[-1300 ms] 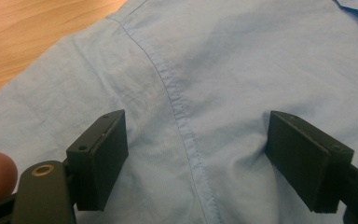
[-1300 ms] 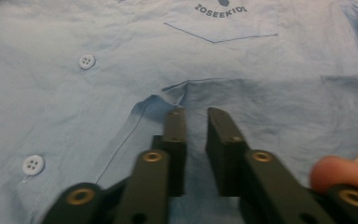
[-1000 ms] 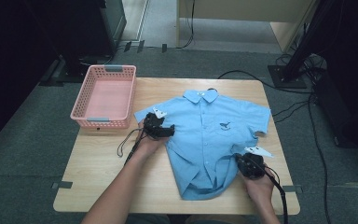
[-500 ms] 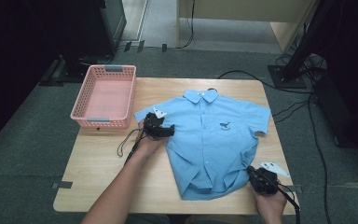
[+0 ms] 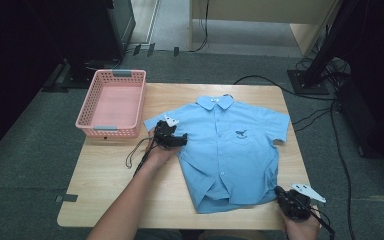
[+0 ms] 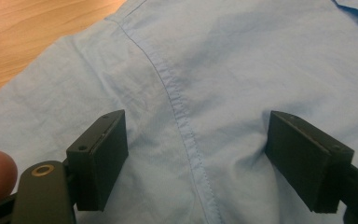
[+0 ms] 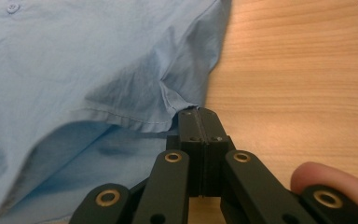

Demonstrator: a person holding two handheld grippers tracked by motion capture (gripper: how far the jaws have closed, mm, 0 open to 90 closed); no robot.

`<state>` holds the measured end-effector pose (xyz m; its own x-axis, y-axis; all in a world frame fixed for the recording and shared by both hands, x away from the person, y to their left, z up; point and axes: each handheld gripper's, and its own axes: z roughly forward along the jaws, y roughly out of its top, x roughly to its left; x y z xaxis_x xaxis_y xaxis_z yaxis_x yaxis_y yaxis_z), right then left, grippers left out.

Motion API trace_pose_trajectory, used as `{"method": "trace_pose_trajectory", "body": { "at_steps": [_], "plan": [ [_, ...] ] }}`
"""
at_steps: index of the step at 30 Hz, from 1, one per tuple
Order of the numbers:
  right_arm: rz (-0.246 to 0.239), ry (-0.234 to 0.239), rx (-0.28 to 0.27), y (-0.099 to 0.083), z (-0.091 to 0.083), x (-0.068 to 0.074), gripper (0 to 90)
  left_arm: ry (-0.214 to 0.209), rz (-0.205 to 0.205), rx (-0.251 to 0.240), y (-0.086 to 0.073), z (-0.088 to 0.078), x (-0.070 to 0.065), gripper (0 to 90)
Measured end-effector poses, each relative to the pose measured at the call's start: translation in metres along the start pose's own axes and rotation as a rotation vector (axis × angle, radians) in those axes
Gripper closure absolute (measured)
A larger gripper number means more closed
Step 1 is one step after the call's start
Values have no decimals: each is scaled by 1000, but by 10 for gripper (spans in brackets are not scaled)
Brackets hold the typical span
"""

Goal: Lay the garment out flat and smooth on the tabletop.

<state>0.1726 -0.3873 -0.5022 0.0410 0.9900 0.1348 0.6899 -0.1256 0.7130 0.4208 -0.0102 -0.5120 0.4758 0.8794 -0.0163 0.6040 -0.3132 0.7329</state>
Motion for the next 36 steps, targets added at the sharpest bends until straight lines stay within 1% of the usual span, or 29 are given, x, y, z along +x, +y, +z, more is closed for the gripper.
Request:
{"method": "trace_pose_trajectory", "body": {
  "at_steps": [10, 13, 15, 18, 19, 21, 24, 26, 29, 32, 36],
  "plan": [
    [-8, -10, 5, -7, -10, -8, 895, 0, -1, 0, 0, 0, 0, 216],
    [6, -10, 7, -9, -14, -13, 876, 0, -1, 0, 0, 0, 0, 217],
    [3, -25, 8, -10, -16, -17, 873, -1, -1, 0, 0, 0, 0, 217],
    [21, -52, 9, -9, -19, -26, 868, -1, -1, 0, 0, 0, 0, 217],
    [34, -54, 6, -9, -21, -29, 866, -1, -1, -1, 0, 0, 0, 217],
    [54, -64, -10, -6, -24, -36, 856, -1, -1, 0, 0, 0, 0, 217],
    [63, -68, -35, 2, -29, -41, 837, -1, -2, -1, 0, 0, 0, 217],
    [61, -64, -52, 9, -31, -42, 824, 0, -1, 0, 0, 0, 0, 217],
    [48, -38, -73, 21, -30, -40, 786, 0, -1, -1, 0, 0, 0, 217],
    [8, -14, -83, 31, -23, -34, 757, 0, -1, 0, 0, 0, 0, 217],
    [-33, 19, -94, 41, -11, -26, 688, 0, -1, 0, 0, 0, 0, 217]
  ]
}}
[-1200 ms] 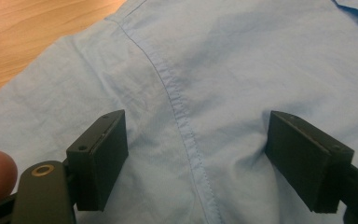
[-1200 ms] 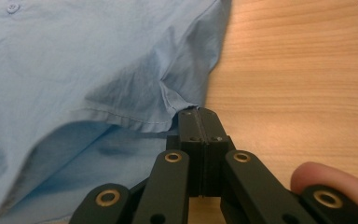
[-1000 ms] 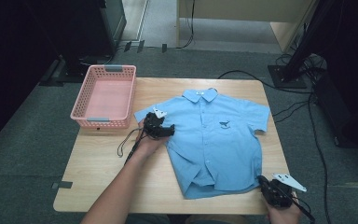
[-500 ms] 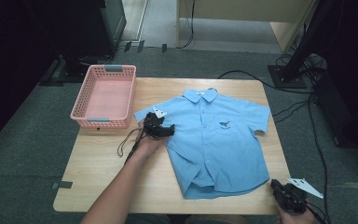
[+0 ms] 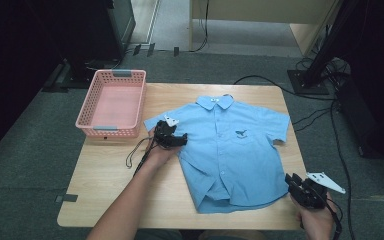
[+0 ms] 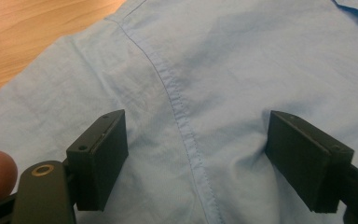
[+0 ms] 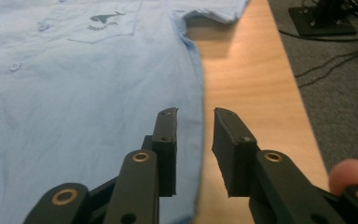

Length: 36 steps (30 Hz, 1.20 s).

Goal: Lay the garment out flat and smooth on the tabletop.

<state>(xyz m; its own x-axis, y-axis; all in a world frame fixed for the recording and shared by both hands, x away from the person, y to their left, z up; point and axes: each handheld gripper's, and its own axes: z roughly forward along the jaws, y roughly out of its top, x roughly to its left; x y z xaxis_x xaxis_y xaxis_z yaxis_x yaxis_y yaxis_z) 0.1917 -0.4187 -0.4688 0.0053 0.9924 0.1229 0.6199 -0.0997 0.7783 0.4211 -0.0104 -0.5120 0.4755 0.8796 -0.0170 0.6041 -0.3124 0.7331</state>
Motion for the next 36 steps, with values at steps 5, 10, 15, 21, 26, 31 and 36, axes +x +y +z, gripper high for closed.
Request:
{"method": "trace_pose_trajectory", "body": {
  "at_steps": [5, 10, 15, 21, 26, 31, 36],
  "plan": [
    [-38, 72, -16, 6, 22, 6, 503, -1, 1, 0, 0, 0, 0, 217],
    [-76, 90, -4, 13, 44, 10, 272, -1, 1, 0, 0, 0, 0, 217],
    [-80, 73, 12, 20, 56, 11, 163, -2, 2, 0, 0, 0, 0, 217],
    [-66, 44, 21, 19, 71, 10, 142, -2, 2, 1, 0, 0, 0, 217],
    [-103, 22, 92, 10, 83, 13, 131, -2, 3, 1, 0, 0, 0, 217],
    [-133, 24, 102, 10, 84, 15, 112, -1, 5, 4, 0, -1, 1, 216],
    [-140, 4, 107, 9, 84, 17, 107, -11, -10, 11, 0, -3, 4, 215]
  ]
}}
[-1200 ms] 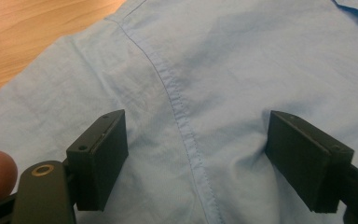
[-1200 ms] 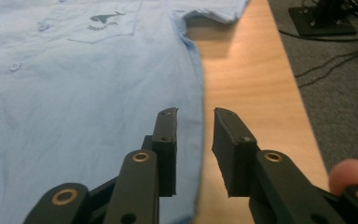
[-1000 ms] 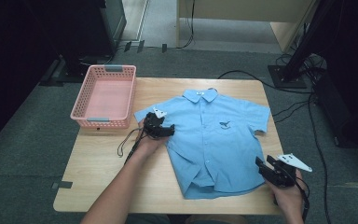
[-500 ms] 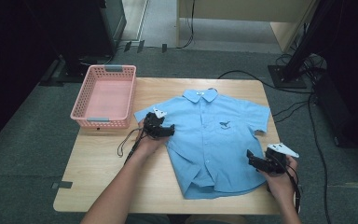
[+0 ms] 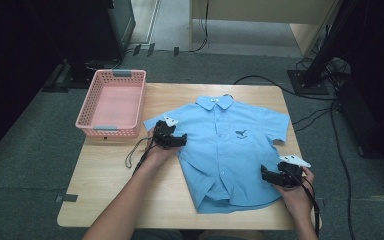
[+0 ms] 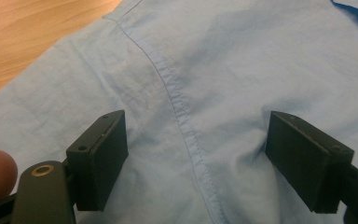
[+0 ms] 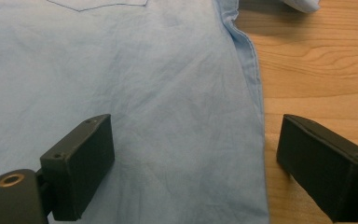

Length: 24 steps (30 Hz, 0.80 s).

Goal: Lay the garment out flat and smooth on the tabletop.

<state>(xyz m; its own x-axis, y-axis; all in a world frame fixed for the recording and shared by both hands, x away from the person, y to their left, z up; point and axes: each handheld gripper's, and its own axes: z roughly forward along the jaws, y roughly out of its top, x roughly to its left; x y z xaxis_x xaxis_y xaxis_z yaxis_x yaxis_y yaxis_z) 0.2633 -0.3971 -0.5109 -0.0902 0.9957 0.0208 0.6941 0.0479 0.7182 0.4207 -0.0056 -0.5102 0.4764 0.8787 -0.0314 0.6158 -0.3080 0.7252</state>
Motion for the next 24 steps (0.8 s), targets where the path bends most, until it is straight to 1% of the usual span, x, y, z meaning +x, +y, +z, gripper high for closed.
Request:
{"method": "trace_pose_trajectory", "body": {
  "at_steps": [2, 5, 7, 9, 10, 11, 12, 14, 18, 20, 21, 24],
  "plan": [
    [1, -1, 0, 0, 0, 0, 107, 0, -10, 20, 0, -2, 2, 184],
    [2, -1, 0, 0, 0, 0, 107, 13, -6, 39, 0, -8, 1, 184],
    [2, -1, 1, 0, 0, 0, 106, 2, -26, 26, 0, -13, 0, 184],
    [2, -1, 0, 0, 0, 0, 106, -18, -46, 15, 1, -20, 0, 184],
    [3, -1, 1, 0, 0, 0, 106, -31, -61, -1, 0, -28, -2, 184],
    [3, -1, 1, 0, 0, 0, 106, -42, -65, -4, -1, -33, -4, 184],
    [3, -1, 1, 0, 0, 0, 106, -42, -65, -4, -1, -33, -4, 184],
    [2, -1, 1, 0, 0, 0, 106, -55, -60, -9, -4, -42, -10, 184],
    [2, -1, 0, 0, 0, 0, 106, -105, -34, -23, -13, -63, -27, 184],
    [2, -1, 0, 0, 0, 0, 106, -136, -14, -33, -19, -73, -37, 184],
    [1, -1, 0, 0, 0, 0, 105, -148, 0, -29, -22, -77, -42, 184],
    [0, -1, 0, 0, 0, 0, 105, -182, 23, -27, -32, -87, -60, 184]
  ]
}}
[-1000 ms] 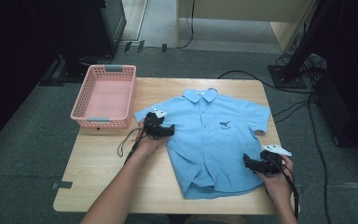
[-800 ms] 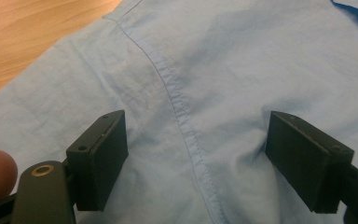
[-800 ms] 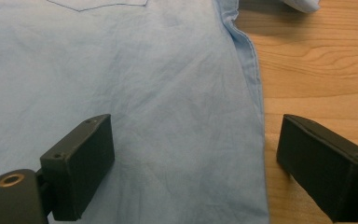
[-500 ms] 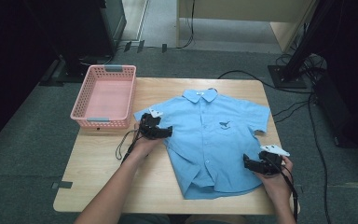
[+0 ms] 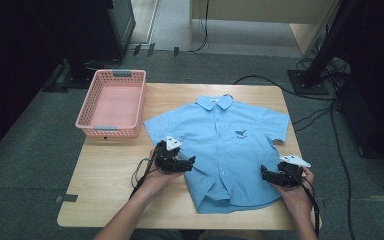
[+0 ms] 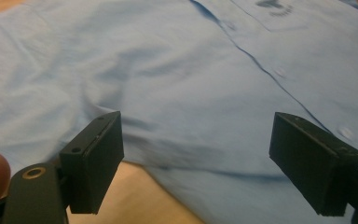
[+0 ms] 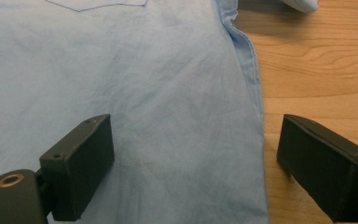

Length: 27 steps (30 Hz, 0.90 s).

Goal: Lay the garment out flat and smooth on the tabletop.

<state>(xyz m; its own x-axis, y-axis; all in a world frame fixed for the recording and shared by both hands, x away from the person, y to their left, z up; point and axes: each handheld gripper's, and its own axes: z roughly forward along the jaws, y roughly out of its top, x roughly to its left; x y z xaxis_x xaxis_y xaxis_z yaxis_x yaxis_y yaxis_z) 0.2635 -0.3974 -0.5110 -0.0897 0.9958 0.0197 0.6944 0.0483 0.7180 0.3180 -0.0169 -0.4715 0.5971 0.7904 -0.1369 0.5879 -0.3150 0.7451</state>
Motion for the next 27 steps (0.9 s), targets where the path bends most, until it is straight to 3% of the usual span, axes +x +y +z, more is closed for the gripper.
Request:
{"method": "trace_pose_trajectory", "body": {
  "at_steps": [3, 6, 7, 13, 16, 18, 21, 22, 27],
  "plan": [
    [0, 0, 0, 0, 0, 0, 105, -12, 31, 5, -7, -3, -18, 184],
    [0, 0, 0, 0, 0, 0, 105, -36, 52, 48, -14, -7, -44, 184],
    [0, 0, 0, 0, 0, 0, 105, -36, 52, 48, -14, -7, -44, 184],
    [0, 0, 0, 0, 0, 0, 105, -69, 101, 69, -26, -10, -81, 184],
    [0, 0, 0, 0, 0, 0, 105, -44, 148, 86, -31, -4, -94, 184],
    [0, 0, 0, 0, 0, 0, 105, -8, 164, 100, -33, 2, -98, 185],
    [0, 0, 0, 0, 0, 0, 105, 52, 223, 121, -37, 7, -102, 197],
    [0, 0, 0, 0, 0, 0, 105, 71, 235, 121, -39, 7, -102, 276],
    [0, 0, 0, 0, 0, 0, 105, 97, 205, 86, -43, 0, -95, 388]
  ]
}}
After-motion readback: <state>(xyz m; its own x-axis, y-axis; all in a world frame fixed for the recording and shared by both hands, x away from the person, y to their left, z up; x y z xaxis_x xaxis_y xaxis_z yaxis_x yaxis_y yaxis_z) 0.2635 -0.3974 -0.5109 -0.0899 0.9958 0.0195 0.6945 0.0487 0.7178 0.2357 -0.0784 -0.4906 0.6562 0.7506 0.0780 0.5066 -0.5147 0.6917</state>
